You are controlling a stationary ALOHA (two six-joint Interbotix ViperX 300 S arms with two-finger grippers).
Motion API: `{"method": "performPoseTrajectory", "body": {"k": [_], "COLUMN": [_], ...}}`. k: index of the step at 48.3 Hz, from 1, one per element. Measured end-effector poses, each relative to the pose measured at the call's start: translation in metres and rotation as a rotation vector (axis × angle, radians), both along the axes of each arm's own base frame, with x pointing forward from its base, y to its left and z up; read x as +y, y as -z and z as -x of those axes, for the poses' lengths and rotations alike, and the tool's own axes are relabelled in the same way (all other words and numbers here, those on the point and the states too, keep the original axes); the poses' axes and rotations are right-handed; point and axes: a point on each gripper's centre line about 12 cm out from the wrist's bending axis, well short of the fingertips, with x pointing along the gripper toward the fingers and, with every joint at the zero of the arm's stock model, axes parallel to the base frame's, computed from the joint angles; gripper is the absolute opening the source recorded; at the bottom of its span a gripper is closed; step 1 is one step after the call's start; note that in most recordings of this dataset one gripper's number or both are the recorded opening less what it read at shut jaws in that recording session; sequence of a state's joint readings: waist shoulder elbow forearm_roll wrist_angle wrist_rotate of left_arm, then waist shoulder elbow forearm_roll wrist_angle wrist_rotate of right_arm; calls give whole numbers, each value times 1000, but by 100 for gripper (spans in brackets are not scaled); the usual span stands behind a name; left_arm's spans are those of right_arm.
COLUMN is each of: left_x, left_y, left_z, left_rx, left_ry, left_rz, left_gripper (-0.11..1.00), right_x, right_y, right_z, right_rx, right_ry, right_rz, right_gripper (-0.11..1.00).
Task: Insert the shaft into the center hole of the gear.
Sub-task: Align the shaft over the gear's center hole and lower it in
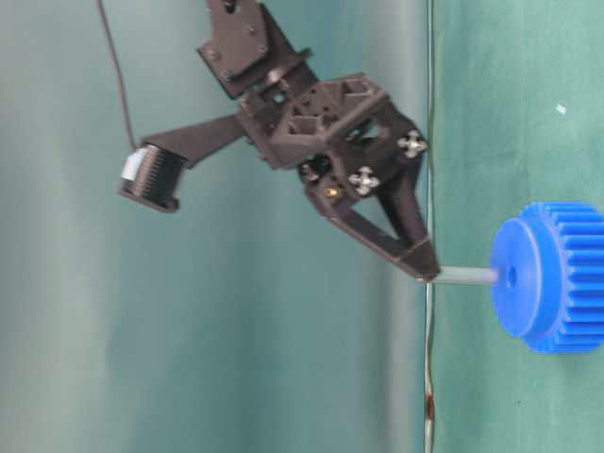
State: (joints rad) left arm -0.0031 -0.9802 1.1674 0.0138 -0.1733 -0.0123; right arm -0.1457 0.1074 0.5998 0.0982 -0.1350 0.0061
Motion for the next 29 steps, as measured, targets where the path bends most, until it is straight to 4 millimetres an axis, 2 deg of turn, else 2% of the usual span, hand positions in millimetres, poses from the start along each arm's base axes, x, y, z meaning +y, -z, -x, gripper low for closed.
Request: {"method": "performPoseTrajectory", "body": {"k": [18, 29], "left_x": [0, 0], "left_y": [1, 0], "left_z": [0, 0], "left_rx": [2, 0], "left_ry": [0, 0], "left_rz": [0, 0], "left_gripper": [0, 0], "right_x": [2, 2], "right_y": [17, 20], "right_z": [-5, -5], "right_rx": [29, 32], "right_ry": [0, 2], "right_rz": [-11, -14], "right_gripper": [17, 17]}}
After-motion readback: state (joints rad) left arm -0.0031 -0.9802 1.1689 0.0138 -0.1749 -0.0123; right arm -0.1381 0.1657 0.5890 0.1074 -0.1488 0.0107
